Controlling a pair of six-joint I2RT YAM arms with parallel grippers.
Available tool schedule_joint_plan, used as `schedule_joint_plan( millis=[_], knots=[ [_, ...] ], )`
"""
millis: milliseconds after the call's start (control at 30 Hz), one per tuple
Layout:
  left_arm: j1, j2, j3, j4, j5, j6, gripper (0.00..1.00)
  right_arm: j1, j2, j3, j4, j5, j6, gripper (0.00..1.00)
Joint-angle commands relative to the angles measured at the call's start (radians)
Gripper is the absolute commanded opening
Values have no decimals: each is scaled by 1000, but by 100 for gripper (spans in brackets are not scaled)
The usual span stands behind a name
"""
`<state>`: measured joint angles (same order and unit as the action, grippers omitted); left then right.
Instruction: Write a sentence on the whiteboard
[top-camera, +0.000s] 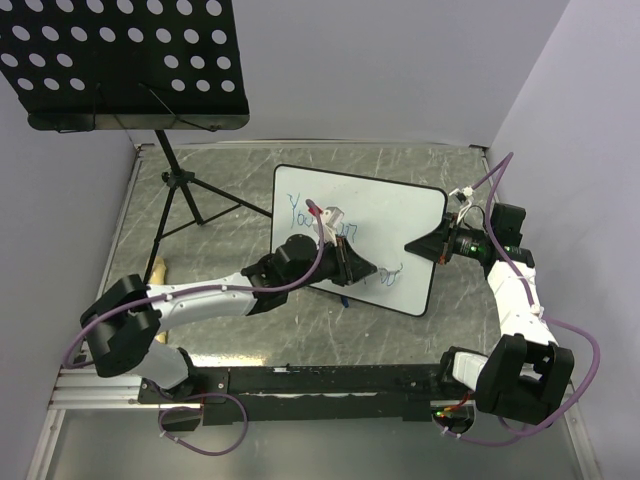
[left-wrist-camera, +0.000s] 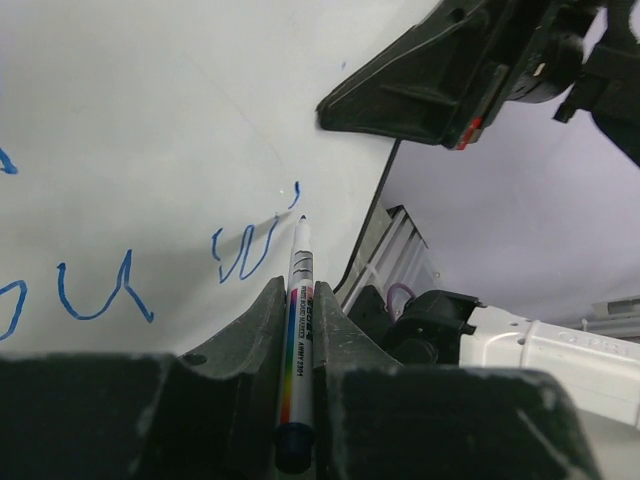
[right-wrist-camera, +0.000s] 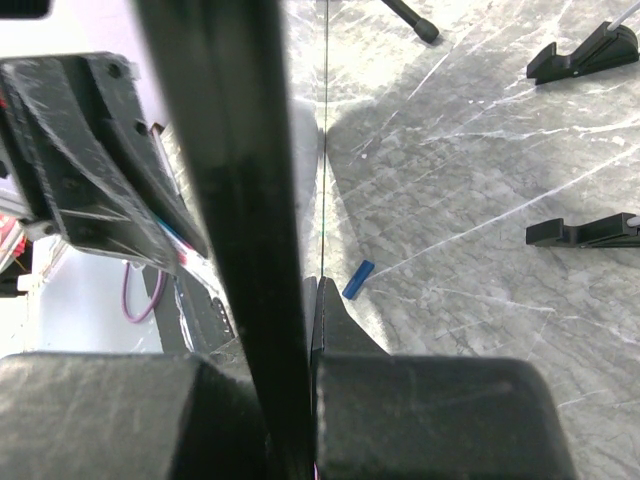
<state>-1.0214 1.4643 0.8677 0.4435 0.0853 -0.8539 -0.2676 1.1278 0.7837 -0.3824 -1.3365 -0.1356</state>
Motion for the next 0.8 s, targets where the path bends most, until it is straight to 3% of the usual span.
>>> schedule_joint_plan(
  millis=[0, 767],
  knots=[
    [3, 28, 17, 24, 18, -1, 1, 5, -31, 51, 51, -244, 7, 0],
    [3, 60, 19, -23, 19, 1, 1, 5, -31, 52, 50, -245, 7, 0]
  ],
)
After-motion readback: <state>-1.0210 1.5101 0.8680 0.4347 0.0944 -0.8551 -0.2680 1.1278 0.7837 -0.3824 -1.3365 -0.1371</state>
